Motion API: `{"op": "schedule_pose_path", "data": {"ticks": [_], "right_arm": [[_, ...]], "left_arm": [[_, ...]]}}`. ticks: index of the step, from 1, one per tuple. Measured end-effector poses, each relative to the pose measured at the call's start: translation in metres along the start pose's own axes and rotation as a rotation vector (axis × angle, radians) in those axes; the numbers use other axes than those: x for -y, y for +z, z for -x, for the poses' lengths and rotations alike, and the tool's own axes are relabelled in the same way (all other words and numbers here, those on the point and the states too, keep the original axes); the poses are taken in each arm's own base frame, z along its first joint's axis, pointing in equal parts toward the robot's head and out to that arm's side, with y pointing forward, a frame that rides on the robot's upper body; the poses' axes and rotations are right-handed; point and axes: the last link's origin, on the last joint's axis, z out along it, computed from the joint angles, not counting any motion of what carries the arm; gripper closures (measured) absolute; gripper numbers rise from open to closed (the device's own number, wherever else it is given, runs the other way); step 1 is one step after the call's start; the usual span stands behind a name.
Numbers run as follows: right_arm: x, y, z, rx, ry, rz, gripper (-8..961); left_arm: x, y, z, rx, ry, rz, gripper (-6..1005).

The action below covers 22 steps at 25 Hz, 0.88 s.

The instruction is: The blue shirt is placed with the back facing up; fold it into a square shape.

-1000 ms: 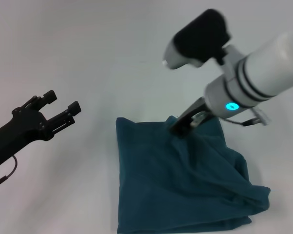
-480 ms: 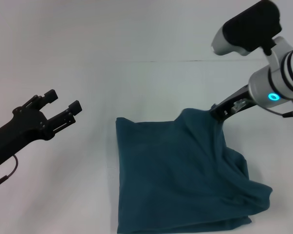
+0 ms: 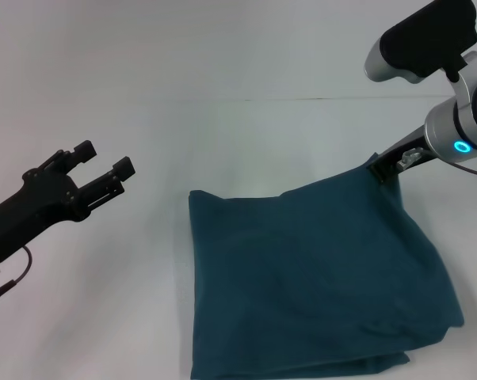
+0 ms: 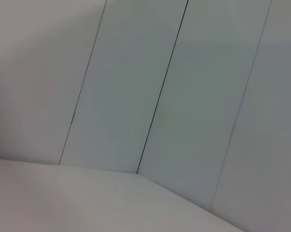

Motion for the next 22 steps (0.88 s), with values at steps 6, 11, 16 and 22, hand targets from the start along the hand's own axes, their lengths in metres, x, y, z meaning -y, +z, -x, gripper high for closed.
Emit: {"op": "schedule_pose_path", "data": {"ticks": [6,11,16,22], "right_arm": [[0.003,0.001,0.000,0.005,0.010,-0.010,870],[0.003,0.001,0.003,0.013,0.033,-0.010,854],[0.004,0.000,0.003,0.026,0.041,-0.016,724],[0.010,-0.013,0.008,0.125,0.085,0.046,451]], "left_arm": [[0.000,0.005,-0.003,-0.003,0.004,0.010,123],[0.000,0.006,-0.003,-0.001,0.005,0.010,123],[0.000,0.006,-0.003,-0.001,0.005,0.007,123],[0.000,0.006,-0.002,0.005,0.008,0.011,123]]}}
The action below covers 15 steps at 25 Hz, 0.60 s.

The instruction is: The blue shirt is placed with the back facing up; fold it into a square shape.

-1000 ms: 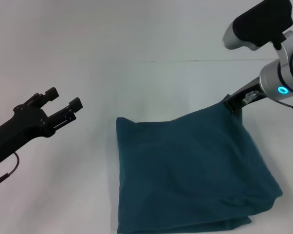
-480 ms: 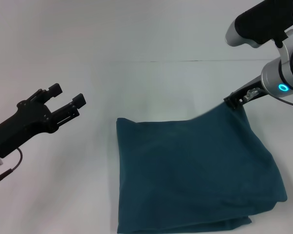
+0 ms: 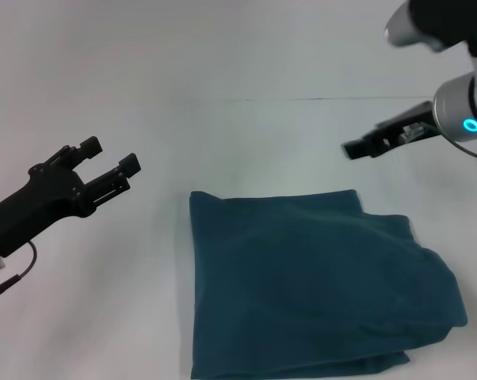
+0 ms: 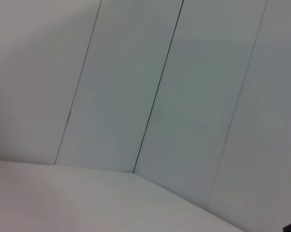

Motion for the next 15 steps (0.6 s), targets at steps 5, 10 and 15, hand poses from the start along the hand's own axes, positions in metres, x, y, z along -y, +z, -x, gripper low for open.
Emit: {"op": "schedule_pose_path", "data": {"ticks": [5,10,15], "right_arm": [[-0.008,-0.026,-0.014,0.120,0.074,0.354,354],[-0.009,-0.050,-0.049,0.177,0.141,0.641,360],[-0.013,-0.046,-0.084,0.166,0.223,0.750,514]], "left_arm": [[-0.001,-0.003,0.002,0.003,-0.003,0.002,122],[-0.001,-0.006,0.004,0.002,-0.008,-0.004,122],[-0.002,-0.008,0.003,-0.002,-0.004,0.003,122]]}}
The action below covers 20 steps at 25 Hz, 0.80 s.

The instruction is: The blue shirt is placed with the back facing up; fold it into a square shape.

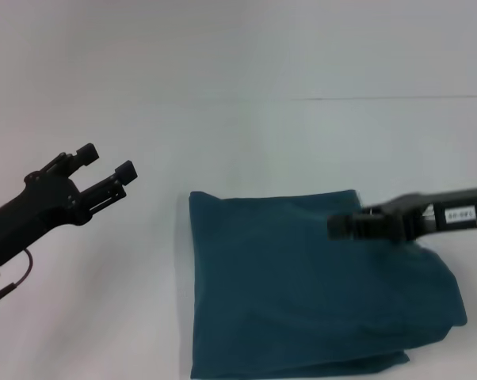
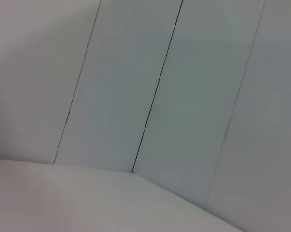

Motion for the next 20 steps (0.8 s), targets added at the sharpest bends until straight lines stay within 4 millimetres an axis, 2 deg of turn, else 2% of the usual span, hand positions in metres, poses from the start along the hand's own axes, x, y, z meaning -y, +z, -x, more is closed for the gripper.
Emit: {"op": "schedule_pose_path", "data": {"ticks": [1,6,11,20], "right_arm": [[0.002,0.002,-0.005,-0.003,0.012,0.012,590],[0.016,0.019,-0.026,0.001,0.072,0.036,829],[0.033,0.028,-0.037,0.020,0.112,-0.020,951],[0.049,0.041,-0.047,-0.029,0.146,-0.096,943]], "left_arm": [[0.000,0.000,0.000,0.000,0.001,0.001,122],[-0.001,0.002,-0.001,0.001,0.005,0.007,123],[-0.001,0.001,-0.002,0.000,0.009,0.008,123],[0.000,0.002,-0.004,-0.003,0.017,0.009,123]]}}
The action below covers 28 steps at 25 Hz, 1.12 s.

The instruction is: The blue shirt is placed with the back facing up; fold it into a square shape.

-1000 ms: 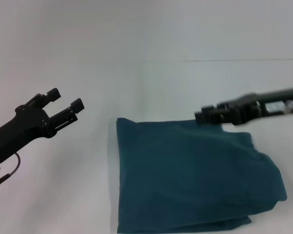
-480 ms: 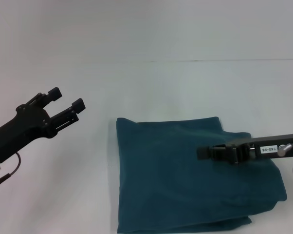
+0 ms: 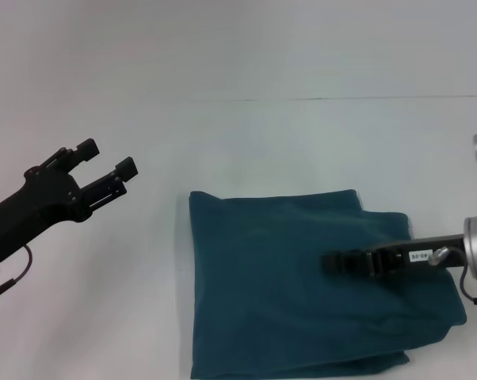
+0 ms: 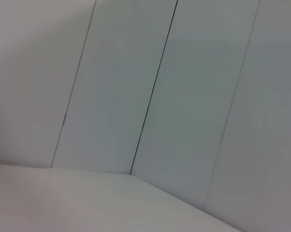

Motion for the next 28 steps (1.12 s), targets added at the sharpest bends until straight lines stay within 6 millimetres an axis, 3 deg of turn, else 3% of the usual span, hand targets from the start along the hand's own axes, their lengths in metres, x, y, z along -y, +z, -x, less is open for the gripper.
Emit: {"op": "schedule_pose_path", "data": {"ticks": [19,23,28], "right_arm": [[0.002,0.035,-0.002,-0.137,-0.033,-0.057,922],[-0.005,0.028,0.004,-0.117,-0.038,-0.034,918],[-0.024,0.005,0.028,-0.043,-0.102,-0.038,912]], "left_arm": [[-0.001,0.002,0.001,0.004,0.012,0.005,122],[-0.001,0.001,0.001,0.004,0.015,0.004,122],[-0.001,0.000,0.000,0.001,0.018,0.005,122]]}}
